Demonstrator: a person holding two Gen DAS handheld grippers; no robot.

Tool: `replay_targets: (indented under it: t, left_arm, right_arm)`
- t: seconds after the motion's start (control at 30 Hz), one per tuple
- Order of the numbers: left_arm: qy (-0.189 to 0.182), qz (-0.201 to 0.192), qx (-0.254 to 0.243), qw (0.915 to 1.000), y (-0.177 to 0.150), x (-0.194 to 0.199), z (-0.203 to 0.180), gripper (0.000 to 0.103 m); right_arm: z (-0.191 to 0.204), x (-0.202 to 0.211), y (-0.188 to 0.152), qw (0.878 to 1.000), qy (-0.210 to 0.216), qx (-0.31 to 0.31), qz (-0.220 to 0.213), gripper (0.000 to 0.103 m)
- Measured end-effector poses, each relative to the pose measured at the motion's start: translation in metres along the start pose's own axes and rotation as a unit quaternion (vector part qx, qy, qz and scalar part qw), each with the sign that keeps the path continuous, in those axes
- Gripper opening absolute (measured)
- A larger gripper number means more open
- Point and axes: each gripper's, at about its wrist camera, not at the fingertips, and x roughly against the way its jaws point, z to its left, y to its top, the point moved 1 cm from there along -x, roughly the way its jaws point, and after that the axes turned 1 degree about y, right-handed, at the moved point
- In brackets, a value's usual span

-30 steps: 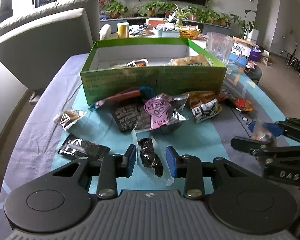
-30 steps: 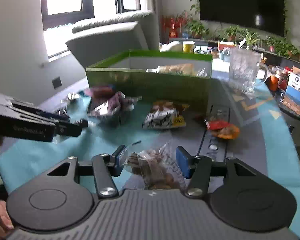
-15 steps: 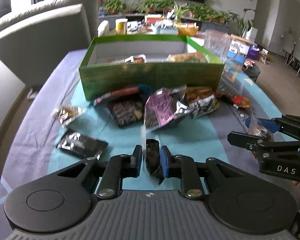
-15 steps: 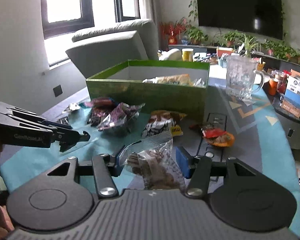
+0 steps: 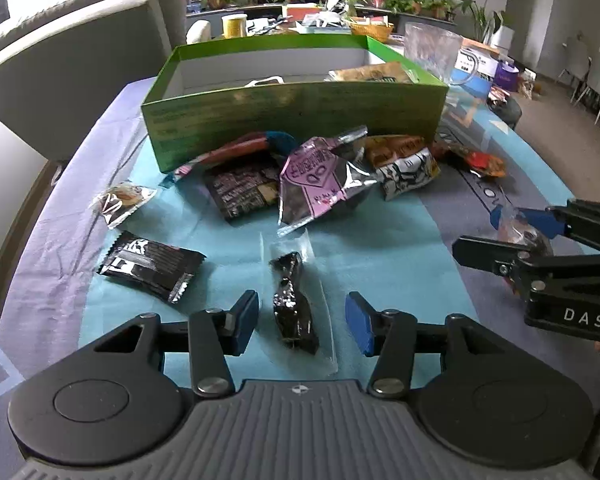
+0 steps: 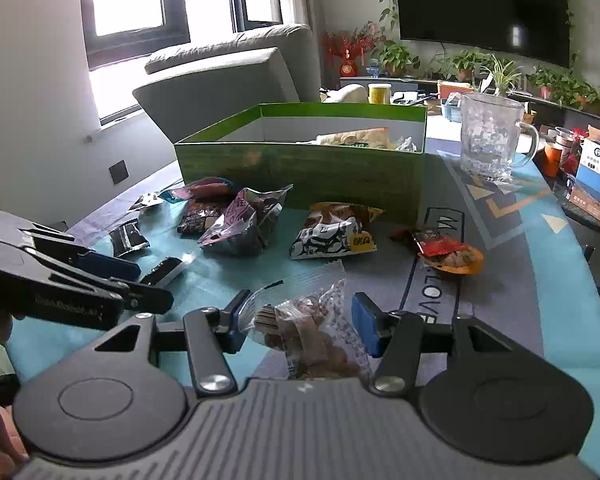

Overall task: Organize snacks
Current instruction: 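Grasp the small black-wrapped snack with the left gripper while the right grasps a clear nut bag, then lower the black snack and clear nut bag into the green box and release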

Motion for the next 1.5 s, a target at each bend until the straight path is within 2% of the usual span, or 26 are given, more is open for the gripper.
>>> replay_targets:
  t: [0.07, 0.13, 0.27, 0.47, 0.63, 1.0, 1.23, 1.5]
  left_arm:
    - [-0.001, -0.002, -0.002, 1.0000, 0.000, 0.000, -0.001, 0.045]
    - [-0.006, -0.009, -0.002, 0.9999, -0.001, -0.001, 0.001, 0.032]
    - [-0.013, -0.018, 0.004, 0.9997, 0.000, 0.002, 0.004, 0.029]
    - [-0.013, -0.060, -0.004, 0.9981, 0.011, 0.025, 0.003, 0.029]
    - [-0.007, -0.098, -0.005, 0.9951, 0.027, 0.041, 0.008, 0.029]
    - [0.021, -0.168, -0.002, 0.9855, 0.085, 0.048, 0.023, 0.029]
    - [0.024, -0.181, -0.003, 0.9831, 0.122, 0.027, 0.026, 0.029]
    - [0.030, -0.173, -0.007, 0.9844, 0.151, -0.002, 0.035, 0.029]
  right_arm:
    - [0.000, 0.000, 0.000, 1.000, 0.001, 0.000, 0.000, 0.057]
    - [0.000, 0.000, -0.001, 1.000, 0.001, -0.001, 0.000, 0.057]
    - [0.000, 0.001, 0.000, 1.000, 0.000, -0.003, -0.004, 0.057]
    - [0.003, 0.008, 0.011, 1.000, 0.000, -0.001, -0.024, 0.057]
    - [0.008, 0.010, 0.032, 0.999, 0.002, 0.009, -0.052, 0.057]
    - [0.013, -0.003, 0.078, 0.995, -0.002, 0.027, -0.097, 0.057]
    - [0.002, -0.019, 0.104, 0.994, -0.008, 0.029, -0.106, 0.057]
    - [-0.010, -0.038, 0.122, 0.994, -0.018, 0.020, -0.106, 0.057]
